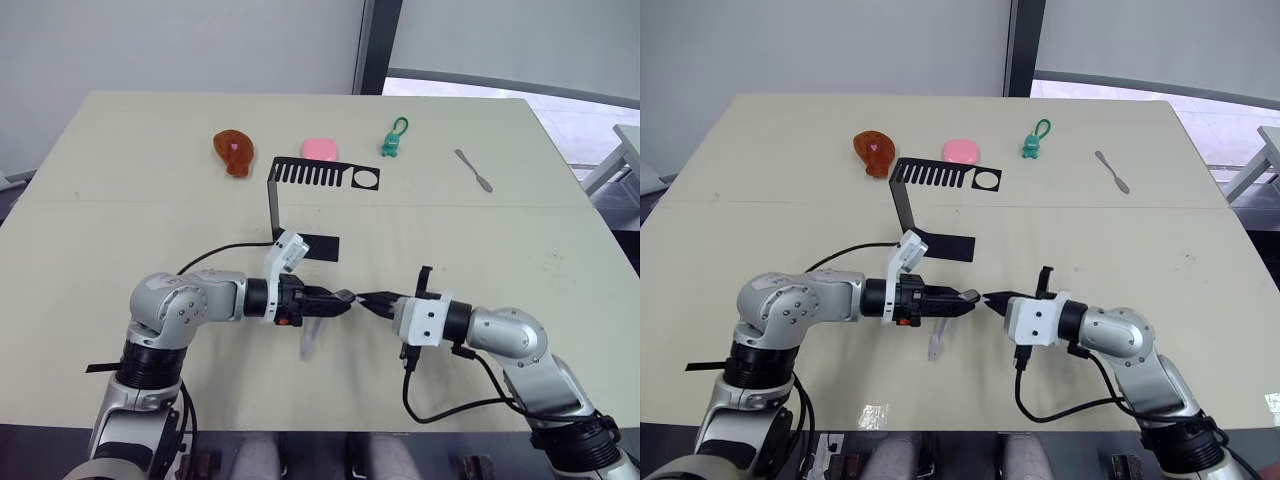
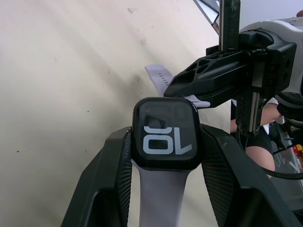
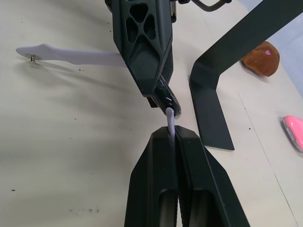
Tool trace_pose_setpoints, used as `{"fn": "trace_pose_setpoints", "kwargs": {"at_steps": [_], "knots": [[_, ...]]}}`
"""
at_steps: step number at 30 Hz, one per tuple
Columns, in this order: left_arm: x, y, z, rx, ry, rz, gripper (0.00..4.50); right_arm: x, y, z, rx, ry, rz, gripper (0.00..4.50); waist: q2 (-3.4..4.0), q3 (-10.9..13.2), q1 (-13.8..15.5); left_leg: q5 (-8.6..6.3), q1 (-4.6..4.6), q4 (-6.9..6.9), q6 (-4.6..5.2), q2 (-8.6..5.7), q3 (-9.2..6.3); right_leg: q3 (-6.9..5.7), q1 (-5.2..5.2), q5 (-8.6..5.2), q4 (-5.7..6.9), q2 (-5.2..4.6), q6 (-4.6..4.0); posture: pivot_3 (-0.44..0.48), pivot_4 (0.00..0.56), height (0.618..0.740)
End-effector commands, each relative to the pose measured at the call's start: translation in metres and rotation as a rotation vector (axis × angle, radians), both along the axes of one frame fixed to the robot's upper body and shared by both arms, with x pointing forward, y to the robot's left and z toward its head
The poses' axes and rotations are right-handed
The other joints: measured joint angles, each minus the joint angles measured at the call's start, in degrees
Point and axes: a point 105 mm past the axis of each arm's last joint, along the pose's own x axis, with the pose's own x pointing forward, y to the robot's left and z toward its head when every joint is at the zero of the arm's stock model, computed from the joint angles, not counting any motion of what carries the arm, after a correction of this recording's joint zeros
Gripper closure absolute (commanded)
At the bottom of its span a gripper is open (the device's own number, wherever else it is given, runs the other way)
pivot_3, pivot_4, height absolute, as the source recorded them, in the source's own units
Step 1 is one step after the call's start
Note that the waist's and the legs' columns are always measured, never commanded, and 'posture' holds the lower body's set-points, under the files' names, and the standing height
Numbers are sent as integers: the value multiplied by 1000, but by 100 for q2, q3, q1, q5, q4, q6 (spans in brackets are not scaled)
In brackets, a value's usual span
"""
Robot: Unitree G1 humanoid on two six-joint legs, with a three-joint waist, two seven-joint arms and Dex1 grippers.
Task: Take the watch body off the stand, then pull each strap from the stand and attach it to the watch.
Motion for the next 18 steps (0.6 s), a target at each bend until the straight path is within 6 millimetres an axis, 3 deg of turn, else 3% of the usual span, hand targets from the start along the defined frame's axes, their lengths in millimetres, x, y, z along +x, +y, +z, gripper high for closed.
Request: {"fn": "trace_pose_setpoints", "kwargs": {"at_steps": [1,18], "knots": [[-14,-19,6,-27,-18,-102,2903,-8,19,22,63,-88,71,4500,0,0,0,0,0,0,0,0,0,0,0,0,0,0,0,0,150,740],[-13,-21,5,-25,-24,-98,2903,-8,23,21,65,-86,74,4500,0,0,0,0,0,0,0,0,0,0,0,0,0,0,0,0,150,740]]}}
